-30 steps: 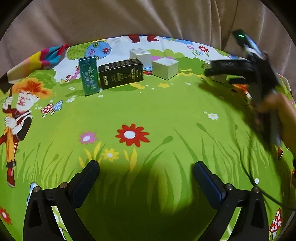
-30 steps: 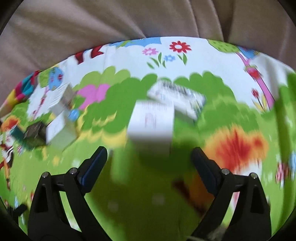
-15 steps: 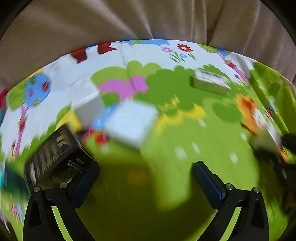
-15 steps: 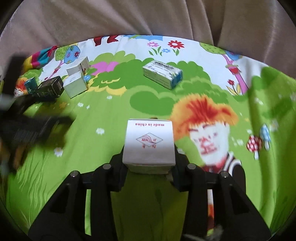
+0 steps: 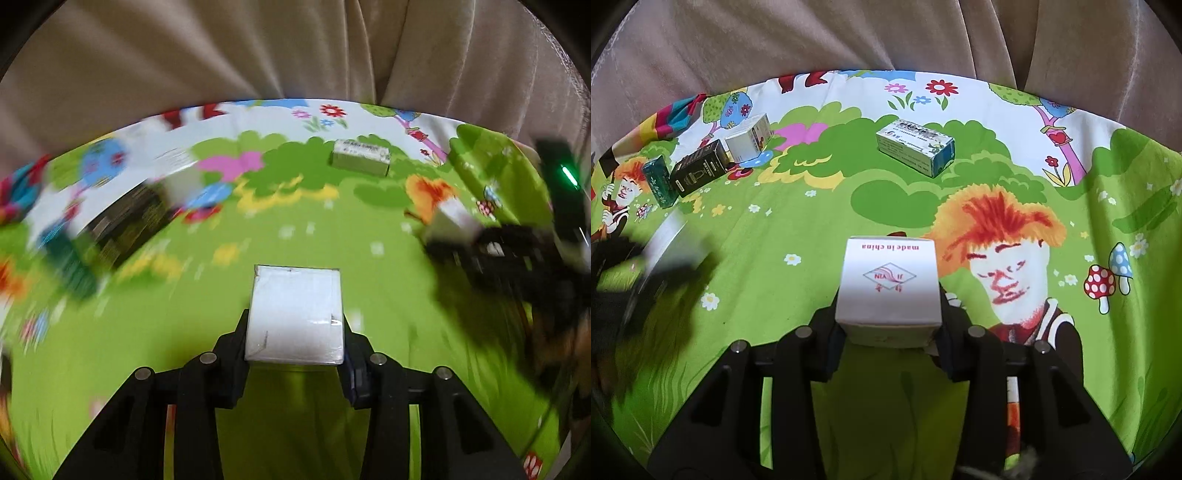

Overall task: Organize rigid objects
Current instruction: 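Grasp a small white made-in-china box with the right gripper while the left grasps a white cube, then lift both held white boxes and carry them over the storage box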

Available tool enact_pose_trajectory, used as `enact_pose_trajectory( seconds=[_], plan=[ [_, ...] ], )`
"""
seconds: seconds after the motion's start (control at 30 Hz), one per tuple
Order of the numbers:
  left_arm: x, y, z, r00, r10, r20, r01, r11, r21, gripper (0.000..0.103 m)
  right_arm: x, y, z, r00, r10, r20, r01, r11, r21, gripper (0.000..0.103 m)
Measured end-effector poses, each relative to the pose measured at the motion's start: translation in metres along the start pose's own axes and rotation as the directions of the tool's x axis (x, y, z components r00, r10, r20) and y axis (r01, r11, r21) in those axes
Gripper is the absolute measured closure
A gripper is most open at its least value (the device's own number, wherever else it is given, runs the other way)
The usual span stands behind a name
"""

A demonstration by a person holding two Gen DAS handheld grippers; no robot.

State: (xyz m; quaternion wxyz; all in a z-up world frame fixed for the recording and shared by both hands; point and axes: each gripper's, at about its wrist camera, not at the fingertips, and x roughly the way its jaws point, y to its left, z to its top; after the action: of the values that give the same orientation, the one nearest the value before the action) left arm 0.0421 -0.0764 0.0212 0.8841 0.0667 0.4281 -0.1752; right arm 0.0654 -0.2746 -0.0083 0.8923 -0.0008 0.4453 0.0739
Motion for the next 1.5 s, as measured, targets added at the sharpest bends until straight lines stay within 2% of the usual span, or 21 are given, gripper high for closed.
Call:
enact_pose_trajectory(
  seconds=[0.1, 0.2, 0.77, 0.83, 0.87, 0.9, 0.97, 1.07, 1.13, 1.2, 1.37, 1.5],
  plan=[
    [-0.017, 0.005, -0.025, 0.997, 0.072, 0.024, -0.071, 0.997, -0.04, 0.062, 0.0, 0.002, 0.0, 1.0, -0.01, -0.002, 0.01, 1.0, -0.007, 0.056],
    [-0.012, 0.012, -0.031, 0.998, 0.067, -0.008, -0.067, 0.996, -0.065, 0.062, 0.0, 0.003, 0.0, 1.0, -0.015, -0.002, 0.015, 1.0, -0.012, 0.056],
    [-0.011, 0.013, -0.031, 0.996, 0.089, -0.003, -0.089, 0.993, -0.078, 0.061, 0.001, 0.003, 0.0, 1.0, -0.02, -0.002, 0.02, 0.999, -0.025, 0.057],
    [-0.012, 0.015, -0.031, 0.997, 0.083, 0.0, -0.083, 0.992, -0.091, 0.061, 0.0, 0.003, 0.0, 0.999, -0.042, 0.004, 0.042, 0.999, -0.024, 0.059],
    [-0.014, 0.016, -0.031, 0.996, 0.092, 0.0, -0.092, 0.99, -0.107, 0.061, -0.005, 0.002, 0.0, 0.997, -0.073, 0.026, 0.074, 0.997, -0.016, 0.059],
    [-0.02, 0.016, -0.033, 0.994, 0.105, 0.002, -0.104, 0.985, -0.139, 0.062, -0.023, 0.001, -0.003, 0.988, -0.102, 0.113, 0.102, 0.995, 0.009, 0.059],
    [-0.047, 0.011, -0.038, 0.991, 0.113, 0.073, -0.098, 0.978, -0.184, 0.062, -0.053, 0.002, -0.014, 0.97, -0.123, 0.208, 0.115, 0.992, 0.051, 0.059],
    [-0.108, -0.004, -0.046, 0.955, 0.183, 0.232, -0.136, 0.97, -0.203, 0.061, -0.109, 0.01, -0.04, 0.93, -0.136, 0.341, 0.104, 0.989, 0.108, 0.059],
    [-0.15, -0.014, -0.051, 0.923, 0.201, 0.327, -0.137, 0.968, -0.209, 0.061, -0.153, 0.021, -0.062, 0.892, -0.146, 0.427, 0.101, 0.987, 0.125, 0.059],
    [-0.191, -0.025, -0.054, 0.879, 0.229, 0.419, -0.164, 0.969, -0.184, 0.061, -0.187, 0.031, -0.072, 0.857, -0.149, 0.493, 0.102, 0.987, 0.121, 0.059],
    [-0.262, -0.037, -0.059, 0.807, 0.251, 0.535, -0.184, 0.967, -0.177, 0.061, -0.27, 0.056, -0.082, 0.774, -0.116, 0.622, 0.097, 0.993, 0.065, 0.058],
    [-0.302, -0.039, -0.063, 0.76, 0.265, 0.593, -0.188, 0.964, -0.19, 0.061, -0.323, 0.071, -0.088, 0.695, -0.094, 0.713, 0.089, 0.995, 0.045, 0.058]
  ],
)
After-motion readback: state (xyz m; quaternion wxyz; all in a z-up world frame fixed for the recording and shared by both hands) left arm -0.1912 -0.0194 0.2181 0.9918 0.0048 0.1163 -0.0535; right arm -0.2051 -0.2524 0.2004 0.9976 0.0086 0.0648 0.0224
